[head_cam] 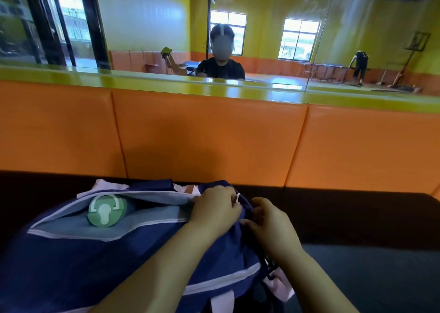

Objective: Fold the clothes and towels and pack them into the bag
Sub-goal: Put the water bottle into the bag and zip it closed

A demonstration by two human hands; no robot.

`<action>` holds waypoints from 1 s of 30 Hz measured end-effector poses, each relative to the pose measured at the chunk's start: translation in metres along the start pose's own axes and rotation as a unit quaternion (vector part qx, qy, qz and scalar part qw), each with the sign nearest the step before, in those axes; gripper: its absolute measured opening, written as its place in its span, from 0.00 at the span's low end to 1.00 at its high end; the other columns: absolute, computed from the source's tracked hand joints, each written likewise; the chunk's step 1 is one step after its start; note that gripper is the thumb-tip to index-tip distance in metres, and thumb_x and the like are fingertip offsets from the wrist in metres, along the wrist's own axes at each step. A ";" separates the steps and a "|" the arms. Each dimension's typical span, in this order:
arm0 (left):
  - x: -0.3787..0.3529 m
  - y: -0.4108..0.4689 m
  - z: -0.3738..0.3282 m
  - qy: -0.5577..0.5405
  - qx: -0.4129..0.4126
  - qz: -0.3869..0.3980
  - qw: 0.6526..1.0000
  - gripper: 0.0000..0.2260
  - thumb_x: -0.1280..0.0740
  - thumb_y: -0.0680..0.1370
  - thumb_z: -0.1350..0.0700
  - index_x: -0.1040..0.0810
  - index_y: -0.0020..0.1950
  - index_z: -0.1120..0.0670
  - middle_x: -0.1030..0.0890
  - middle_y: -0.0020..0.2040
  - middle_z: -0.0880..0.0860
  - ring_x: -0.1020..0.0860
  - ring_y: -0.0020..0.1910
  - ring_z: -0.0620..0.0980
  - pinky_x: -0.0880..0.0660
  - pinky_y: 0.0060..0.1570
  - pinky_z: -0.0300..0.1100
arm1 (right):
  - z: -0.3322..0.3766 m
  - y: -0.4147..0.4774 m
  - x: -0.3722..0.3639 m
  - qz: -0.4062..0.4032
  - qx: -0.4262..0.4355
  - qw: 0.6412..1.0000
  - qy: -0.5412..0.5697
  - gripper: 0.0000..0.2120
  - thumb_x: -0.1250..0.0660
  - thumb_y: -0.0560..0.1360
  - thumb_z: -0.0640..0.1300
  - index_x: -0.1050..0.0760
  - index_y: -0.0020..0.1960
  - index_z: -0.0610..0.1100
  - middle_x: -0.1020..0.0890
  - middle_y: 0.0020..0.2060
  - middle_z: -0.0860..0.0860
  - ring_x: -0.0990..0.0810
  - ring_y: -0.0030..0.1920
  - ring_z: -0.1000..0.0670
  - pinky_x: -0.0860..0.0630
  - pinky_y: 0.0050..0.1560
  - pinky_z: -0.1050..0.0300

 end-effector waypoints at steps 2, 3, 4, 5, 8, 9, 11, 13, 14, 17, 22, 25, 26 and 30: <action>0.003 -0.005 0.003 -0.042 0.009 -0.004 0.999 0.05 0.37 0.74 0.53 0.25 0.40 0.53 0.21 0.39 0.51 0.24 0.40 0.51 0.25 0.40 0.48 | 0.007 0.002 -0.001 0.004 0.037 0.999 -0.028 0.23 0.31 0.73 0.49 0.31 0.66 0.56 0.25 0.51 0.56 0.23 0.51 0.52 0.24 0.50 0.55; 0.005 -0.007 0.004 -0.057 0.015 -0.012 0.998 0.05 0.36 0.74 0.53 0.24 0.41 0.53 0.20 0.38 0.50 0.23 0.40 0.51 0.24 0.41 0.48 | 0.010 0.003 -0.002 0.006 0.053 0.997 -0.051 0.21 0.32 0.74 0.49 0.30 0.65 0.57 0.25 0.51 0.55 0.24 0.50 0.52 0.24 0.49 0.55; 0.008 -0.009 0.005 -0.067 0.020 -0.021 0.997 0.05 0.36 0.74 0.53 0.23 0.40 0.52 0.19 0.38 0.50 0.23 0.41 0.50 0.24 0.42 0.48 | 0.012 0.003 -0.002 0.006 0.063 0.996 -0.070 0.18 0.34 0.75 0.48 0.28 0.64 0.57 0.26 0.51 0.55 0.24 0.49 0.52 0.24 0.47 0.56; 0.010 -0.011 0.006 -0.073 0.026 -0.027 0.997 0.05 0.36 0.74 0.53 0.24 0.39 0.51 0.19 0.38 0.49 0.23 0.41 0.50 0.24 0.43 0.47 | 0.013 0.003 -0.002 0.006 0.066 0.994 -0.082 0.15 0.35 0.76 0.48 0.27 0.62 0.56 0.26 0.51 0.55 0.25 0.48 0.53 0.24 0.46 0.56; 0.013 -0.018 0.015 -0.077 0.043 -0.028 0.996 0.07 0.36 0.74 0.54 0.26 0.36 0.49 0.22 0.35 0.48 0.25 0.40 0.49 0.24 0.43 0.47 | 0.013 0.002 -0.002 -0.001 0.067 0.993 -0.094 0.11 0.35 0.76 0.48 0.25 0.58 0.55 0.26 0.50 0.55 0.25 0.47 0.52 0.24 0.45 0.55; 0.015 -0.022 0.020 -0.082 0.052 -0.029 0.995 0.07 0.36 0.74 0.54 0.26 0.35 0.49 0.21 0.37 0.49 0.24 0.40 0.49 0.24 0.42 0.47 | 0.012 0.002 -0.002 -0.004 0.064 0.993 -0.094 0.11 0.35 0.76 0.48 0.24 0.58 0.55 0.25 0.49 0.55 0.24 0.47 0.52 0.24 0.45 0.55; 0.021 -0.031 0.031 -0.090 0.065 -0.047 0.993 0.09 0.36 0.74 0.55 0.29 0.33 0.48 0.20 0.43 0.52 0.23 0.41 0.52 0.27 0.35 0.44 | 0.010 0.000 -0.001 -0.013 0.052 0.994 -0.093 0.10 0.35 0.76 0.48 0.24 0.56 0.54 0.25 0.49 0.55 0.24 0.47 0.52 0.24 0.44 0.56; 0.035 -0.042 0.045 -0.078 0.076 -0.076 0.991 0.10 0.37 0.75 0.56 0.30 0.33 0.50 0.19 0.42 0.51 0.23 0.39 0.52 0.33 0.30 0.42 | 0.006 -0.002 -0.001 -0.018 0.035 0.995 -0.094 0.09 0.35 0.76 0.48 0.24 0.56 0.54 0.24 0.50 0.55 0.24 0.47 0.52 0.25 0.44 0.56; 0.044 -0.048 0.054 -0.071 0.090 -0.088 0.989 0.09 0.37 0.75 0.56 0.29 0.34 0.51 0.20 0.39 0.51 0.24 0.37 0.52 0.33 0.31 0.42 | 0.004 -0.003 0.000 -0.018 0.024 0.995 -0.097 0.09 0.36 0.76 0.48 0.24 0.56 0.53 0.24 0.50 0.54 0.24 0.48 0.51 0.25 0.44 0.56; 0.071 -0.066 0.091 -0.053 0.156 -0.128 0.978 0.07 0.36 0.75 0.54 0.26 0.38 0.54 0.21 0.35 0.53 0.24 0.37 0.54 0.25 0.39 0.50 | 0.006 -0.008 -0.002 -0.020 0.001 0.988 -0.151 0.11 0.37 0.77 0.49 0.24 0.58 0.52 0.25 0.51 0.52 0.25 0.51 0.48 0.26 0.44 0.54; 0.089 -0.082 0.114 -0.079 0.180 -0.149 0.969 0.08 0.35 0.76 0.54 0.25 0.38 0.53 0.21 0.35 0.52 0.23 0.38 0.53 0.24 0.43 0.53 | 0.056 -0.009 -0.013 -0.055 0.075 0.958 -0.271 0.14 0.38 0.75 0.48 0.26 0.59 0.48 0.29 0.59 0.48 0.34 0.60 0.43 0.32 0.53 0.49; 0.089 -0.085 0.109 -0.099 0.145 -0.146 0.974 0.09 0.35 0.77 0.53 0.26 0.38 0.54 0.21 0.34 0.53 0.23 0.37 0.52 0.25 0.40 0.52 | 0.094 -0.010 -0.043 0.013 0.184 0.954 -0.237 0.15 0.39 0.77 0.52 0.27 0.62 0.50 0.28 0.57 0.50 0.31 0.60 0.44 0.32 0.51 0.47; 0.089 -0.086 0.109 -0.098 0.136 -0.145 0.975 0.10 0.35 0.78 0.52 0.27 0.38 0.55 0.22 0.33 0.53 0.24 0.35 0.53 0.27 0.38 0.51 | 0.103 -0.011 -0.055 0.033 0.209 0.946 -0.244 0.14 0.39 0.77 0.50 0.27 0.62 0.50 0.26 0.56 0.50 0.29 0.58 0.43 0.33 0.49 0.48; 0.099 -0.092 0.124 -0.055 0.160 -0.146 0.975 0.13 0.36 0.78 0.52 0.31 0.35 0.54 0.27 0.29 0.51 0.28 0.32 0.52 0.35 0.33 0.47 | 0.107 -0.010 -0.071 0.017 0.208 0.950 -0.233 0.08 0.39 0.77 0.45 0.23 0.52 0.48 0.24 0.44 0.50 0.24 0.49 0.41 0.42 0.37 0.54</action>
Point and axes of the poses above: each hand's wrist, its own y-axis towards the middle knuckle, its own x-axis out of the back of the hand, z = x × y, the point moved 5 cm from there along y, towards the middle knuckle
